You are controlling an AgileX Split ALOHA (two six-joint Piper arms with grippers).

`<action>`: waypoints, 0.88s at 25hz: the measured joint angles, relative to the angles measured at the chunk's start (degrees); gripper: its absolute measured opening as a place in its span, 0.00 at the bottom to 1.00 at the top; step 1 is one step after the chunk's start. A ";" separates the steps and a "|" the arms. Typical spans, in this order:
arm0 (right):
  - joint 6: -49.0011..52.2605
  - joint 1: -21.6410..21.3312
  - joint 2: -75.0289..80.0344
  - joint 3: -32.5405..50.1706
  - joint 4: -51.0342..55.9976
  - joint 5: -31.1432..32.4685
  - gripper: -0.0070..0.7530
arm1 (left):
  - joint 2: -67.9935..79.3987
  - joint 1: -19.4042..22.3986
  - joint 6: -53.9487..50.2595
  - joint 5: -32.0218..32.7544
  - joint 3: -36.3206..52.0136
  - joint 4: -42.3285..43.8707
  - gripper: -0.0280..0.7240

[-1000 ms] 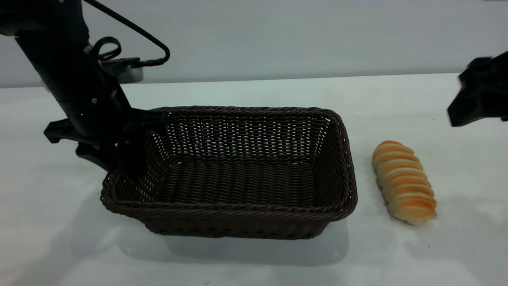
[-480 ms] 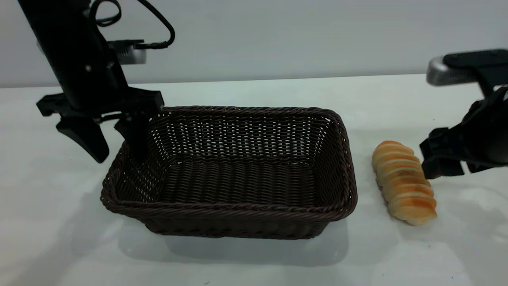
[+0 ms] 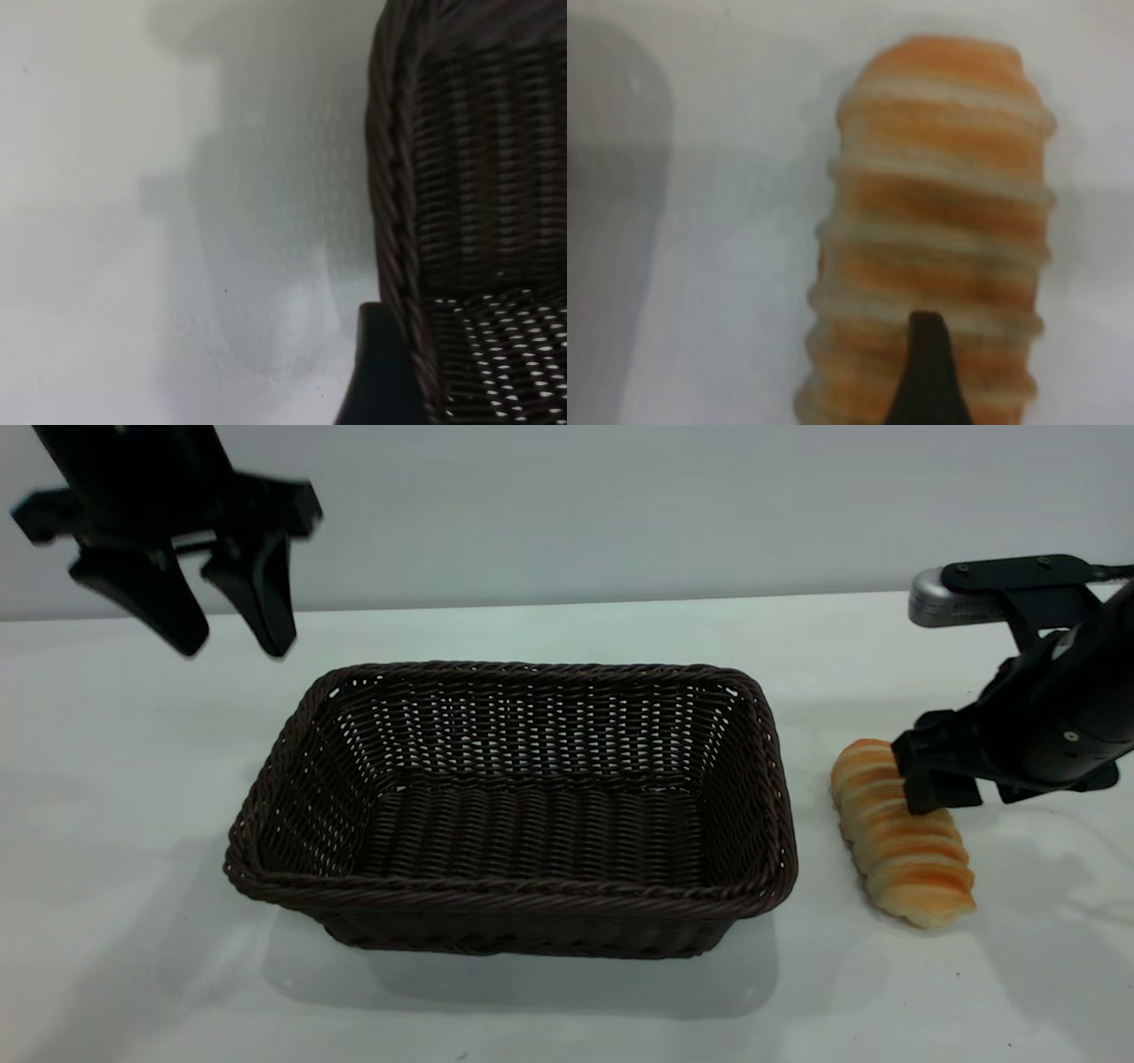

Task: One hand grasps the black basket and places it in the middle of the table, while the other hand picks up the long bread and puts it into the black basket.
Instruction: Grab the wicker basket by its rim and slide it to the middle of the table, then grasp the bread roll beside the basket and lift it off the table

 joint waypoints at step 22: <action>-1.58 -3.65 -1.60 -3.71 -0.84 9.00 0.06 | -15.26 0.00 0.02 1.15 0.00 -0.11 0.82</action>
